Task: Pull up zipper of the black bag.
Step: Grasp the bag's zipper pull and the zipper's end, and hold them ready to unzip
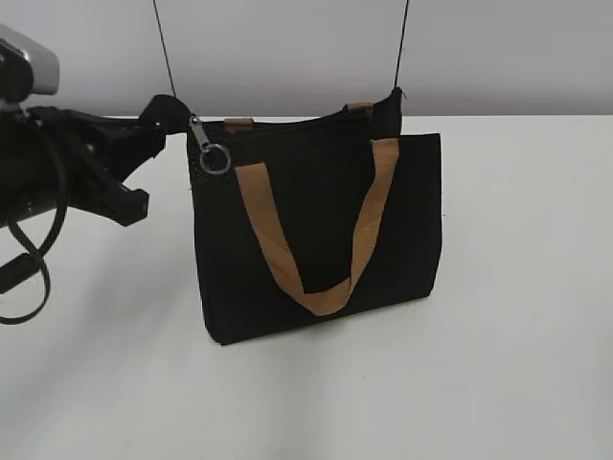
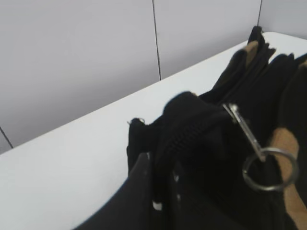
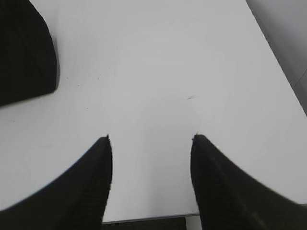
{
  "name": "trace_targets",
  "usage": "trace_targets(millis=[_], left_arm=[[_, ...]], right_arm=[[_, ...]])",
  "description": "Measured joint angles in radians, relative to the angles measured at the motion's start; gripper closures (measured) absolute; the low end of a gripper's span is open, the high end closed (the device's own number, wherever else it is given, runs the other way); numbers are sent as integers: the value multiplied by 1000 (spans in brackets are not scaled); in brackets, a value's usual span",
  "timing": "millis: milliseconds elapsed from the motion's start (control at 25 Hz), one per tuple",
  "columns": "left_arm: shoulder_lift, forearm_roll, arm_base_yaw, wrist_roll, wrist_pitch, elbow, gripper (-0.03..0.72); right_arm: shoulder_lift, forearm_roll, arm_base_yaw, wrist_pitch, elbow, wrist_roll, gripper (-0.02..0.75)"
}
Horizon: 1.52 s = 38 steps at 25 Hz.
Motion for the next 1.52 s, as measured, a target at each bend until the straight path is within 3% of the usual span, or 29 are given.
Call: trace_targets(millis=[360, 600, 960, 1520], left_arm=[[-105, 45, 0, 1, 12, 0, 670], [-129, 49, 0, 1, 15, 1, 670], [-149, 52, 0, 1, 20, 1, 670], [-149, 53, 0, 0, 21, 1, 670]], right_arm=[[0, 15, 0, 0, 0, 0, 325], [0, 135, 0, -13, 0, -33, 325], [335, 595, 44, -46, -7, -595, 328], [979, 994, 242, -247, -147, -1226, 356]])
